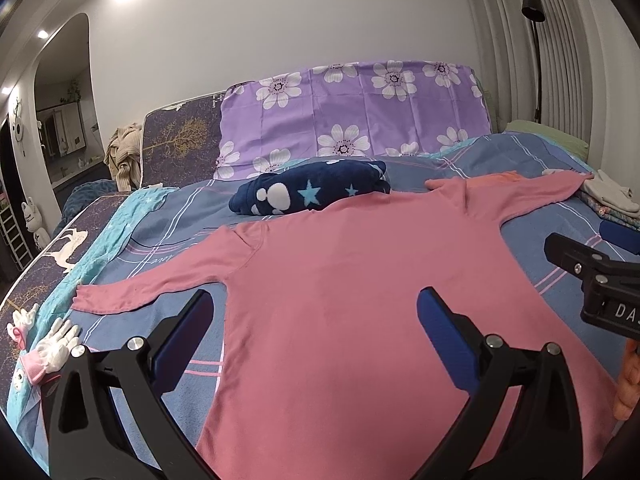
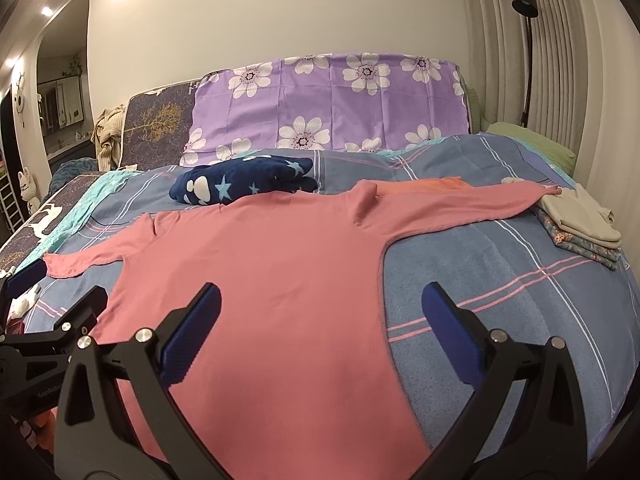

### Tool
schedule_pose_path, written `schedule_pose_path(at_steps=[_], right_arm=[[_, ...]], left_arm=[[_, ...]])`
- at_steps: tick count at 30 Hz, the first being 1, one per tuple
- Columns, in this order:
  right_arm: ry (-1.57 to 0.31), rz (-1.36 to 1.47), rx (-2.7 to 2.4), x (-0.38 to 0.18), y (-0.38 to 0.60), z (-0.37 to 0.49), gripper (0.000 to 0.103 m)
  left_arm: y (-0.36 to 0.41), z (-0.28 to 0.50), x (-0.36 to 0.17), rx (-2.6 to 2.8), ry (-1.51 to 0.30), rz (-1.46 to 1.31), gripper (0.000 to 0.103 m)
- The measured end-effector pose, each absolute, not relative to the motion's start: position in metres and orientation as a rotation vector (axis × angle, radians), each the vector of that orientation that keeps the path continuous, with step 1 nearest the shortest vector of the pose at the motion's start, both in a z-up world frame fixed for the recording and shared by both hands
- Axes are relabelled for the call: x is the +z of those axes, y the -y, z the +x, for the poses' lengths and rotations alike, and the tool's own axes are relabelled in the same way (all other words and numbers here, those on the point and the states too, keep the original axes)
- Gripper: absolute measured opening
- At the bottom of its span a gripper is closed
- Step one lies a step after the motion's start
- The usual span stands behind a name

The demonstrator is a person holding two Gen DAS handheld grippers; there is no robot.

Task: Fold small clothes

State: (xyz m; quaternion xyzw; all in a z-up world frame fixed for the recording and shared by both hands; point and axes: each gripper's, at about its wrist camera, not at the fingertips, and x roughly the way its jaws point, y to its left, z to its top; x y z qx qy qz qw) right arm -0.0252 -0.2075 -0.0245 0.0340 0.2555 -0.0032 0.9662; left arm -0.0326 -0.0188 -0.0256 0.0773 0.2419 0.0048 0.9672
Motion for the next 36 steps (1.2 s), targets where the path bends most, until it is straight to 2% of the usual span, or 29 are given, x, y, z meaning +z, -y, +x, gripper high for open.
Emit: schedule_pose_path(at_steps=[36], right_arm=[[-0.517,-0.037,0.018,-0.032,0.173,-0.016,0.101]], left_arm=[[-0.009,-0.020,-0.035,0.042,-0.529,0.094,0.102]])
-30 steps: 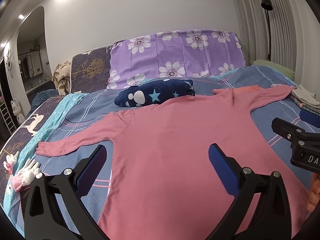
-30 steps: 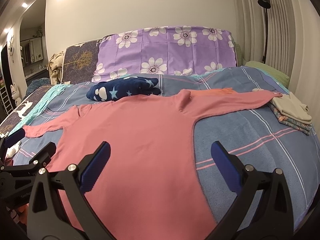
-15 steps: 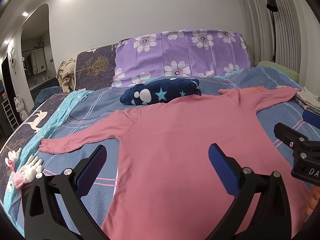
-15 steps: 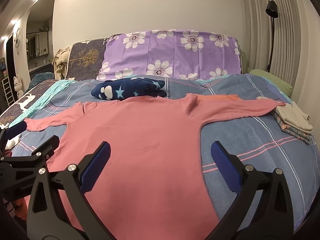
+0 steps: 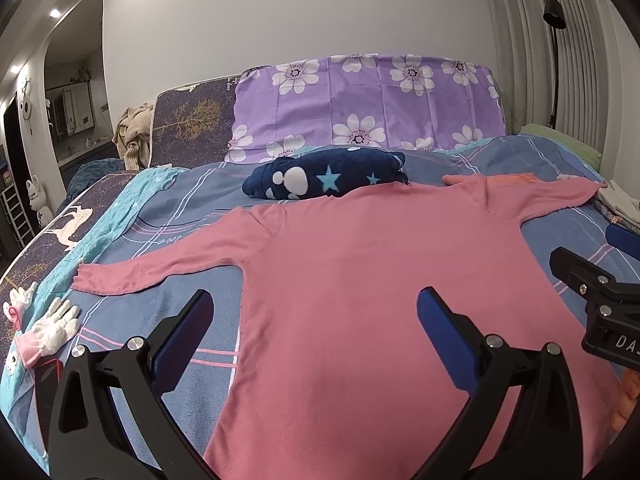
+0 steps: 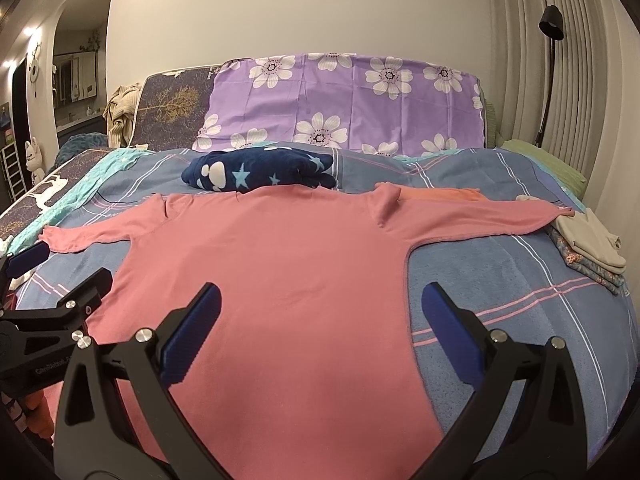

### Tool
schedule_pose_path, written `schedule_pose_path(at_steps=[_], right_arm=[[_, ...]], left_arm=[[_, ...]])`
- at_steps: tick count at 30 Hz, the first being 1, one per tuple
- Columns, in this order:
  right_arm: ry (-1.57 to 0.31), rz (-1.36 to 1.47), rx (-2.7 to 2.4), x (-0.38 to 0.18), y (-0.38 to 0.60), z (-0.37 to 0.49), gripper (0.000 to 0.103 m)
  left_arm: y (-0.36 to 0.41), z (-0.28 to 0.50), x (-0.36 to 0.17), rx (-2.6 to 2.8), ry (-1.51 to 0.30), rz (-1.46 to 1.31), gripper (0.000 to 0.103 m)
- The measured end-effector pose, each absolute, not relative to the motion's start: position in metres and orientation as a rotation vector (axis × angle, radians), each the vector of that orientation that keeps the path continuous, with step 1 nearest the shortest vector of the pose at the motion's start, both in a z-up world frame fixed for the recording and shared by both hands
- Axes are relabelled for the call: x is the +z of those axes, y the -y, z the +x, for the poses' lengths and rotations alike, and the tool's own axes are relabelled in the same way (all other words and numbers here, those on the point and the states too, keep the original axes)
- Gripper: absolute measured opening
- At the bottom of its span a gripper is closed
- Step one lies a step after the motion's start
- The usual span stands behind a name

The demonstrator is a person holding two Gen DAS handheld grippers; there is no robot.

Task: Fold small clothes

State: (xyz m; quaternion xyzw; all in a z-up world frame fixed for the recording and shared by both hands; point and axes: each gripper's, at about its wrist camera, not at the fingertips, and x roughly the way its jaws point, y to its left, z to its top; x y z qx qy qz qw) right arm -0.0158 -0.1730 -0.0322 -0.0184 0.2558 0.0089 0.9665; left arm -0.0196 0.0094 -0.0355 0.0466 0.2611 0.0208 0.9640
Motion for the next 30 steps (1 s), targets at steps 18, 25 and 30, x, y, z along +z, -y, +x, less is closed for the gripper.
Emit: schedule_pose_path(at_steps=[18,25,30], right_arm=[[-0.542,-0.056,-0.007,-0.036,0.167,0.000,0.101],[-0.544,-0.068,-0.011,-0.036,0.164,0.004,0.101],[-0.554,-0.073,-0.007,-0.037,0.163,0.010,0.101]], left_arm=[[-0.020,-0.012,-0.041,-0.023,-0.542,0.042,0.102],[-0.031,-0.003,-0.044,-0.031,-0.563,0.010,0.102],[-0.039,0.002,-0.045,-0.023,-0.569,0.002,0.102]])
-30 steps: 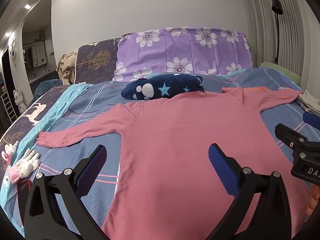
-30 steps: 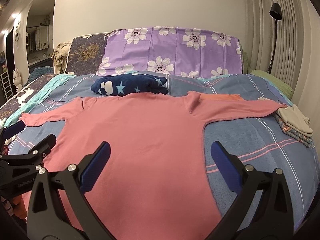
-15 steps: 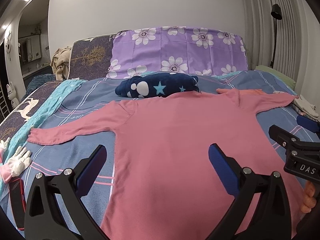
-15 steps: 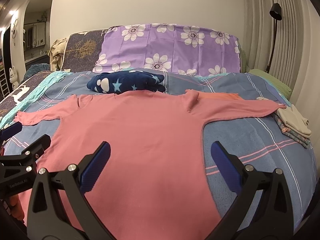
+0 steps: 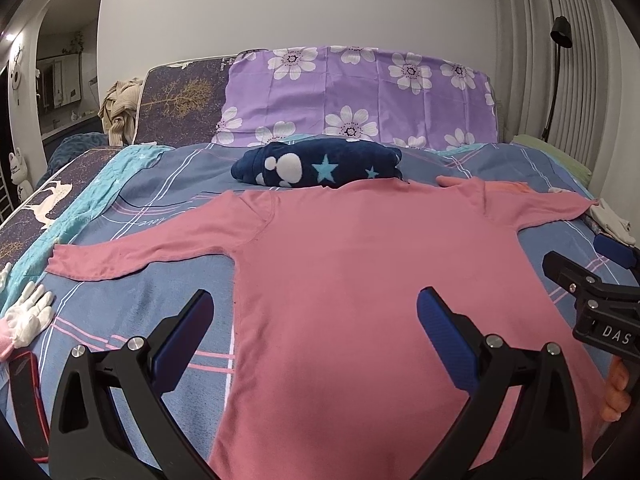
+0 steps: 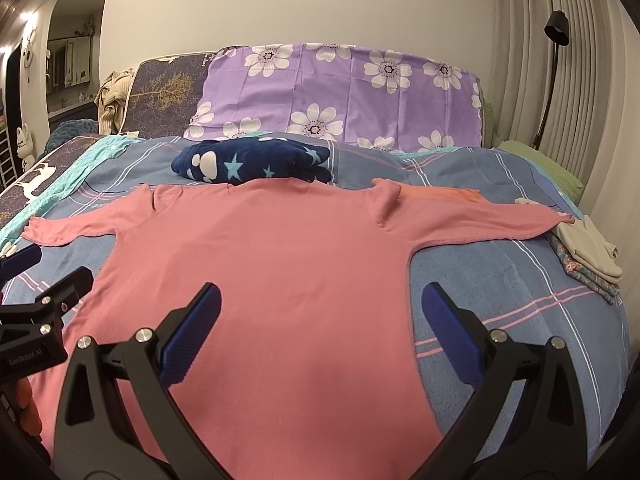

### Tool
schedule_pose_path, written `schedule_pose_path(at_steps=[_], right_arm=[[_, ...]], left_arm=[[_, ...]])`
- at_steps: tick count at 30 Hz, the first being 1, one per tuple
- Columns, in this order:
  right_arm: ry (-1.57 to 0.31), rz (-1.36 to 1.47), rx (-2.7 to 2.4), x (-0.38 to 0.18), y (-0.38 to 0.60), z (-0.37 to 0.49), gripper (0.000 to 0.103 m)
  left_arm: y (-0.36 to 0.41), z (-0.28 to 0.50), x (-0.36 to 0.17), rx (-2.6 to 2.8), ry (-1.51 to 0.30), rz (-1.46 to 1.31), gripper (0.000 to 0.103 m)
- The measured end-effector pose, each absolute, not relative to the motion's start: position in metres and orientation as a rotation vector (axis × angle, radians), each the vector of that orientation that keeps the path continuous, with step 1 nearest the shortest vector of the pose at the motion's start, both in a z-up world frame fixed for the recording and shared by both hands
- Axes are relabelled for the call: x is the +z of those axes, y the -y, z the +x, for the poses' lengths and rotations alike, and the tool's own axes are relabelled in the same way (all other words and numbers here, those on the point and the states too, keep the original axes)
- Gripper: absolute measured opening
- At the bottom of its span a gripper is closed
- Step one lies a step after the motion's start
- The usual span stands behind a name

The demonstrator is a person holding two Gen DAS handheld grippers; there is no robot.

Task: Fold small clothes

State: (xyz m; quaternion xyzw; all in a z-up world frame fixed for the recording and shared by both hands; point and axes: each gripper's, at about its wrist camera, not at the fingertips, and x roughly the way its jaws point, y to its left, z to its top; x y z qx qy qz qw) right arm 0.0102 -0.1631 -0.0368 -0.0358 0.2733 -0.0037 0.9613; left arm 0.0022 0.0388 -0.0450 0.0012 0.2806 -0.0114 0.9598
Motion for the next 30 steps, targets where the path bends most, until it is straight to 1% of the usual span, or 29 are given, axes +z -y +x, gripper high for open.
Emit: schedule_pose_path(at_steps=[4,7,8,9,10,11,12,13,14,15,19,20,22,25,30], right_arm=[[-0.561,-0.097,-0.001,-0.037,0.160,0.016,0.101],[-0.560,-0.131,0.008,-0.037,0.160,0.020,0.101],[-0.562,-0.138,0.017,-0.038,0.161,0.021,0.100],[-0.566,-0.138,0.024,-0.039,0.164,0.023,0.097],[-0.573,-0.136,0.028,-0.040,0.167,0.025,0.090],[-0.593,-0.124,0.033,-0.041,0.173,0.029,0.086],[-0.615,-0.105,0.042,-0.042,0.178,0.034,0.073],[-0.643,-0.080,0.058,-0.043,0.184,0.039,0.053],[-0.666,-0.059,0.075,-0.044,0.189,0.044,0.042],[-0.709,-0.022,0.100,-0.046,0.195,0.051,0.030],[-0.765,-0.014,0.097,-0.050,0.201,0.066,0.029],[-0.760,-0.036,0.089,-0.050,0.198,0.067,0.032],[-0.739,-0.089,0.073,-0.049,0.191,0.069,0.045],[-0.723,-0.135,0.075,-0.049,0.180,0.077,0.049],[-0.727,-0.170,0.100,-0.050,0.163,0.092,0.053]], left_arm=[[-0.050,0.008,-0.045,-0.020,-0.578,-0.004,0.101],[-0.062,0.015,-0.048,-0.017,-0.599,-0.002,0.092],[-0.067,0.017,-0.050,-0.016,-0.608,-0.005,0.086],[-0.075,0.021,-0.053,-0.015,-0.623,-0.023,0.082],[-0.083,0.025,-0.056,-0.015,-0.634,-0.041,0.078],[-0.098,0.029,-0.060,-0.015,-0.656,-0.080,0.071],[-0.110,0.032,-0.063,-0.014,-0.671,-0.114,0.065],[-0.124,0.036,-0.066,-0.007,-0.680,-0.151,0.062],[-0.141,0.039,-0.068,0.016,-0.689,-0.185,0.058],[-0.152,0.041,-0.070,0.039,-0.694,-0.207,0.058],[-0.242,0.057,-0.085,0.231,-0.735,-0.371,0.058],[-0.268,0.061,-0.090,0.283,-0.743,-0.433,0.058],[-0.315,0.067,-0.100,0.352,-0.746,-0.547,0.058],[-0.369,0.079,-0.112,0.448,-0.734,-0.649,0.058],[-0.419,0.101,-0.131,0.544,-0.756,-0.775,0.058]])
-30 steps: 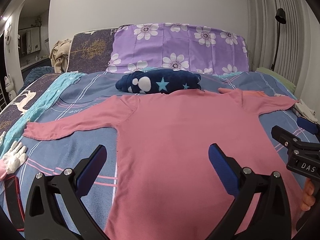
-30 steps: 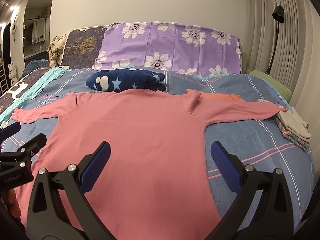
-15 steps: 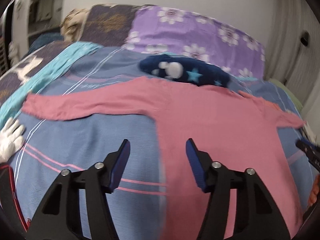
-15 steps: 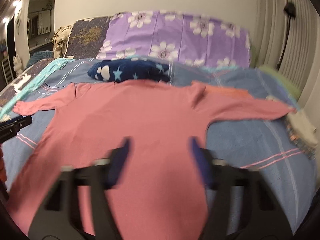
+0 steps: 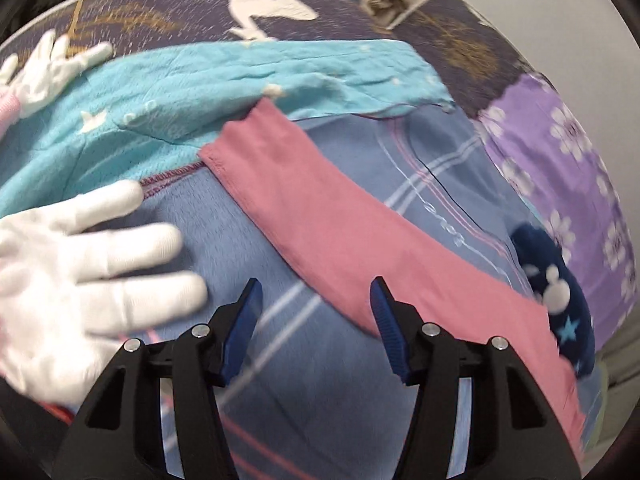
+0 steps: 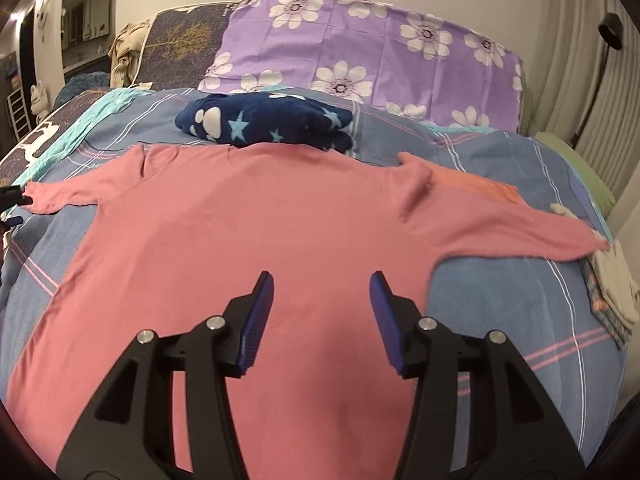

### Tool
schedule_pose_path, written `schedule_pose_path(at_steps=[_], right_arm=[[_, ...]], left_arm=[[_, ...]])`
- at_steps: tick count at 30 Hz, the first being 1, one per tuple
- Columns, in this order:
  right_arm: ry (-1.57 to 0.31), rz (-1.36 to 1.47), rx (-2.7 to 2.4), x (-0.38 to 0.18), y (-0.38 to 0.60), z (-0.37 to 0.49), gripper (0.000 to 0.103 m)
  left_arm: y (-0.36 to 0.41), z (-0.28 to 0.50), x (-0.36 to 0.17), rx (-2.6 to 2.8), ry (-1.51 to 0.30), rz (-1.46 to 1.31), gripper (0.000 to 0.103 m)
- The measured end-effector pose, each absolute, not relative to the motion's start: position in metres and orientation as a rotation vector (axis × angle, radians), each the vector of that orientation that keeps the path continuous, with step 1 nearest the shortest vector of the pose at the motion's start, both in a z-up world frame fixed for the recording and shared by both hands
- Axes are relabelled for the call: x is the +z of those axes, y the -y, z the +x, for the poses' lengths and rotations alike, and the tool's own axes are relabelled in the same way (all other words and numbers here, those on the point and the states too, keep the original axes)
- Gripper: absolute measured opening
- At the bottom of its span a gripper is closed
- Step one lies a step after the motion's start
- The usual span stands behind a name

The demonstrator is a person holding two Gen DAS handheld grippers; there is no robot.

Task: Fold small clothes
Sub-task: 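Grasp the pink shirt's sleeve cuff with the left gripper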

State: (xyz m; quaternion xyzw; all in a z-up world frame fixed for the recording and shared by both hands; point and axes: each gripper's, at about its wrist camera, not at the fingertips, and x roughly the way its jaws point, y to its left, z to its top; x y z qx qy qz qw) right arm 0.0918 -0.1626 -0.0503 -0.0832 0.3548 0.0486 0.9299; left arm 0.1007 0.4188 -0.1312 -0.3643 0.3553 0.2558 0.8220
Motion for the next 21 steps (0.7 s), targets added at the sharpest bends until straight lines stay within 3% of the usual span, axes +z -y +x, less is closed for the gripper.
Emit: schedule_pose_path(at_steps=[4,5,6,7,8,14,21], right_arm=[[-0.721,-0.219,0.106,-0.055,0.150,0.100,0.058],[-0.724,-0.226,0.107,-0.056,0.149,0.101,0.058],[-0.726,-0.228,0.109,-0.057,0.148,0.103,0.058],[-0.728,-0.226,0.110,-0.058,0.148,0.104,0.058],[-0.728,-0.223,0.111,-0.058,0.148,0.105,0.058],[-0.733,-0.195,0.092,-0.063,0.160,0.111,0.058],[-0.750,-0.134,0.076,-0.068,0.180,0.108,0.058]], left_arm=[[-0.438,0.115,-0.131,0.592,-0.712,-0.787,0.056],[-0.439,0.119,-0.132,0.607,-0.716,-0.776,0.044],[-0.442,0.124,-0.132,0.626,-0.729,-0.759,0.020],[-0.445,0.128,-0.133,0.632,-0.742,-0.751,0.008],[-0.446,0.131,-0.132,0.634,-0.752,-0.749,0.003],[-0.384,0.144,-0.068,0.589,-0.632,-0.505,0.003],[-0.198,0.181,0.006,0.162,-0.525,-0.234,0.004]])
